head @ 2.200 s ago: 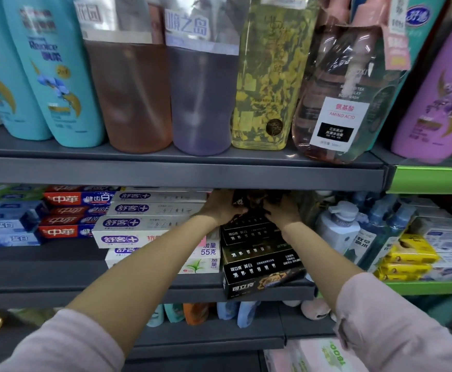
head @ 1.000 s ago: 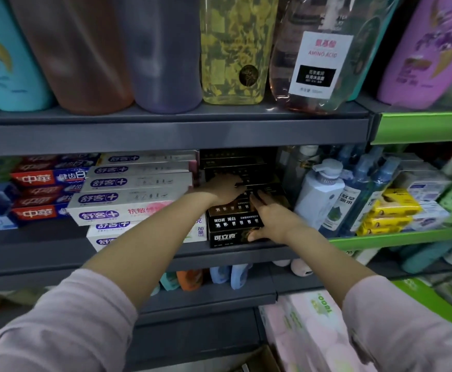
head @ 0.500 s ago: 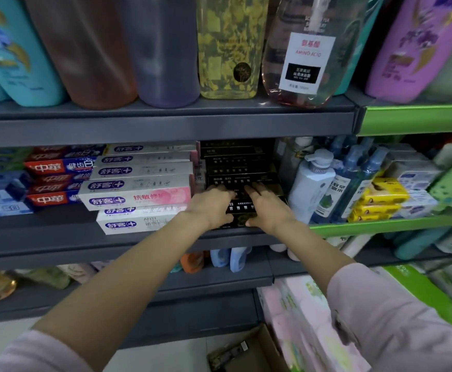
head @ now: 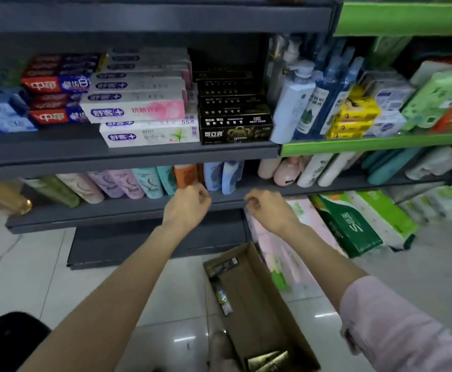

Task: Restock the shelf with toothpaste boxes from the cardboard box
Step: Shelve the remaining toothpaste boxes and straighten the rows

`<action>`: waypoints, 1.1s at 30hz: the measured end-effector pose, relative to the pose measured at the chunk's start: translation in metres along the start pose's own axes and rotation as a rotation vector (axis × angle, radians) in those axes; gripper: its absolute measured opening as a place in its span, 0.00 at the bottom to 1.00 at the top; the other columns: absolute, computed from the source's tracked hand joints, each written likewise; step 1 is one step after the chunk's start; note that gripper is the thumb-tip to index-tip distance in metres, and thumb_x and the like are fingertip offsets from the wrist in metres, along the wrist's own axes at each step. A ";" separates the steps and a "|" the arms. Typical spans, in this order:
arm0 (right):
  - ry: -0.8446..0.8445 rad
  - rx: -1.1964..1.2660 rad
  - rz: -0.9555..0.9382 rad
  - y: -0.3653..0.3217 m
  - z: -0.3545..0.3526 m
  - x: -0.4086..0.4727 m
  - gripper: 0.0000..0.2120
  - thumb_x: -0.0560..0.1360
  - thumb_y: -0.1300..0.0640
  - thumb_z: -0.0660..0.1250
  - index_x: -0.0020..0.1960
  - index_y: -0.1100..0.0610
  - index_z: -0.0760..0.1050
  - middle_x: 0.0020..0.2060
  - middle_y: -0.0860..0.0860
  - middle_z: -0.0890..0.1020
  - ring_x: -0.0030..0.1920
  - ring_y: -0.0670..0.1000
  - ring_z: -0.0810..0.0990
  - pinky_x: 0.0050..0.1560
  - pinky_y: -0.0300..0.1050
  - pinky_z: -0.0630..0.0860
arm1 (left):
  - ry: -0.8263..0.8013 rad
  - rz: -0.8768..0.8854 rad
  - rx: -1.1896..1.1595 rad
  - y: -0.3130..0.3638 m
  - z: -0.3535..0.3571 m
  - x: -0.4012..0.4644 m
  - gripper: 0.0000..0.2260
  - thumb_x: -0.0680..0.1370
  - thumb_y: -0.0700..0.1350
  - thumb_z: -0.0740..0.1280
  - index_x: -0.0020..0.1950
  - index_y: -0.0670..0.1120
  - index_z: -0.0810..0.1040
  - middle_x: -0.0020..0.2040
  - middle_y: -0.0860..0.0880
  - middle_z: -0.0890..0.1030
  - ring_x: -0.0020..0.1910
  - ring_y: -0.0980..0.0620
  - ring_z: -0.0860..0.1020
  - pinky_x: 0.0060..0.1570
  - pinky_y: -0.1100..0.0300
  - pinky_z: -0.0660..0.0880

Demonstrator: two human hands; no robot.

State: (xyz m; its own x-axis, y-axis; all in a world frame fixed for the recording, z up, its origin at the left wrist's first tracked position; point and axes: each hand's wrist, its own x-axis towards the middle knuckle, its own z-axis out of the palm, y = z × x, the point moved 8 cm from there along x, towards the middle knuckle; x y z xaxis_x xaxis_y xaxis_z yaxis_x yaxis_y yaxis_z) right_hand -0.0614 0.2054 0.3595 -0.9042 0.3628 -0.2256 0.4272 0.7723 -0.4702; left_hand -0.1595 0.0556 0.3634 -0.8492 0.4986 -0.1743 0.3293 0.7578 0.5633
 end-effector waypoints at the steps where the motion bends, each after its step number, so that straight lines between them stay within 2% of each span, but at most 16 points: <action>1: -0.033 -0.001 0.027 0.008 0.015 -0.013 0.13 0.77 0.58 0.61 0.59 0.56 0.76 0.53 0.55 0.81 0.54 0.57 0.79 0.51 0.46 0.75 | -0.030 -0.030 -0.010 -0.010 0.013 -0.011 0.08 0.77 0.45 0.63 0.52 0.47 0.79 0.50 0.44 0.83 0.52 0.42 0.79 0.51 0.50 0.77; 4: -0.089 -0.011 0.105 0.037 0.059 -0.059 0.13 0.77 0.58 0.60 0.60 0.56 0.76 0.55 0.56 0.81 0.57 0.58 0.78 0.51 0.44 0.73 | -0.144 -0.106 -0.026 -0.038 0.064 -0.048 0.07 0.77 0.45 0.63 0.50 0.47 0.80 0.48 0.45 0.83 0.51 0.44 0.79 0.52 0.51 0.77; 9: -0.223 -0.044 0.210 0.103 0.154 -0.135 0.11 0.77 0.59 0.61 0.56 0.56 0.79 0.54 0.58 0.81 0.56 0.59 0.79 0.57 0.53 0.76 | -0.259 -0.216 -0.002 -0.076 0.162 -0.126 0.08 0.77 0.47 0.61 0.50 0.48 0.79 0.51 0.44 0.81 0.52 0.42 0.79 0.51 0.54 0.76; 12: -0.320 -0.082 0.264 0.149 0.217 -0.171 0.11 0.75 0.59 0.61 0.54 0.57 0.78 0.53 0.59 0.81 0.56 0.60 0.79 0.58 0.50 0.74 | -0.308 -0.258 -0.002 -0.094 0.225 -0.163 0.09 0.78 0.47 0.61 0.53 0.48 0.80 0.54 0.43 0.81 0.53 0.42 0.79 0.52 0.54 0.77; 15: -0.406 -0.073 0.352 0.203 0.280 -0.200 0.13 0.76 0.57 0.61 0.58 0.60 0.77 0.55 0.60 0.80 0.58 0.59 0.78 0.56 0.46 0.74 | -0.374 -0.279 -0.018 -0.110 0.302 -0.188 0.11 0.78 0.46 0.62 0.55 0.43 0.80 0.54 0.39 0.81 0.52 0.41 0.80 0.53 0.51 0.77; 18: -0.459 -0.036 0.412 0.249 0.334 -0.218 0.17 0.78 0.57 0.60 0.62 0.63 0.74 0.60 0.61 0.78 0.62 0.60 0.74 0.61 0.45 0.69 | -0.429 -0.272 -0.051 -0.124 0.379 -0.200 0.13 0.78 0.44 0.61 0.56 0.39 0.79 0.55 0.38 0.80 0.54 0.41 0.78 0.52 0.54 0.76; 21: -0.505 0.010 0.502 0.313 0.407 -0.226 0.21 0.77 0.51 0.63 0.65 0.63 0.71 0.62 0.60 0.76 0.64 0.60 0.71 0.62 0.46 0.67 | -0.484 -0.309 -0.087 -0.146 0.480 -0.207 0.15 0.79 0.46 0.60 0.55 0.35 0.78 0.55 0.37 0.79 0.56 0.40 0.77 0.51 0.54 0.74; 23: -0.508 0.023 0.561 0.360 0.462 -0.220 0.25 0.76 0.49 0.63 0.68 0.61 0.67 0.64 0.60 0.73 0.65 0.60 0.69 0.63 0.48 0.67 | -0.505 -0.361 -0.109 -0.166 0.550 -0.204 0.18 0.80 0.48 0.59 0.58 0.35 0.77 0.58 0.38 0.78 0.58 0.40 0.76 0.55 0.55 0.73; 26: -0.520 0.034 0.632 0.418 0.529 -0.206 0.24 0.76 0.50 0.61 0.69 0.60 0.66 0.64 0.59 0.73 0.66 0.60 0.68 0.62 0.50 0.68 | -0.531 -0.529 -0.212 -0.199 0.643 -0.201 0.20 0.81 0.48 0.58 0.69 0.38 0.69 0.67 0.41 0.72 0.65 0.42 0.72 0.61 0.56 0.69; 27: -0.524 0.039 0.651 0.435 0.547 -0.200 0.23 0.76 0.51 0.61 0.68 0.60 0.67 0.64 0.58 0.73 0.66 0.60 0.69 0.64 0.51 0.67 | -0.544 -0.597 -0.279 -0.209 0.669 -0.200 0.20 0.81 0.47 0.59 0.70 0.39 0.67 0.67 0.41 0.72 0.64 0.42 0.72 0.59 0.55 0.70; 29: -0.541 0.044 0.661 0.466 0.582 -0.187 0.19 0.78 0.52 0.59 0.66 0.60 0.70 0.63 0.58 0.74 0.64 0.60 0.71 0.66 0.53 0.68 | -0.573 -0.696 -0.348 -0.231 0.717 -0.196 0.18 0.80 0.42 0.60 0.69 0.37 0.69 0.66 0.41 0.74 0.60 0.42 0.75 0.45 0.56 0.74; 31: -0.575 0.070 0.669 0.492 0.612 -0.176 0.17 0.79 0.52 0.57 0.64 0.59 0.71 0.61 0.57 0.75 0.62 0.58 0.73 0.66 0.54 0.69 | -0.669 -0.693 -0.328 -0.244 0.756 -0.191 0.18 0.81 0.38 0.58 0.71 0.35 0.66 0.69 0.41 0.71 0.57 0.47 0.74 0.32 0.65 0.66; 32: -0.603 0.084 0.683 0.505 0.625 -0.174 0.17 0.80 0.52 0.57 0.65 0.59 0.71 0.62 0.57 0.75 0.61 0.58 0.73 0.65 0.53 0.69 | -0.697 -0.697 -0.329 -0.250 0.771 -0.190 0.18 0.82 0.38 0.56 0.72 0.35 0.64 0.69 0.42 0.70 0.52 0.49 0.72 0.29 0.66 0.63; 33: -0.639 0.096 0.697 0.513 0.635 -0.174 0.18 0.80 0.51 0.58 0.65 0.59 0.71 0.62 0.56 0.74 0.60 0.57 0.73 0.63 0.52 0.69 | -0.715 -0.710 -0.316 -0.255 0.778 -0.191 0.18 0.82 0.38 0.55 0.72 0.35 0.63 0.64 0.42 0.70 0.44 0.50 0.69 0.27 0.66 0.62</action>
State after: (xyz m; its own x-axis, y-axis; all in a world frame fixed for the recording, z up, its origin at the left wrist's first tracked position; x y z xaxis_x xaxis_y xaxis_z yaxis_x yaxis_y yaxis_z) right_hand 0.3172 0.2073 -0.3847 -0.2842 0.3499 -0.8926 0.8941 0.4327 -0.1151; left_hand 0.2402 0.0946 -0.3756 -0.3301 0.1933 -0.9239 -0.3579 0.8801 0.3120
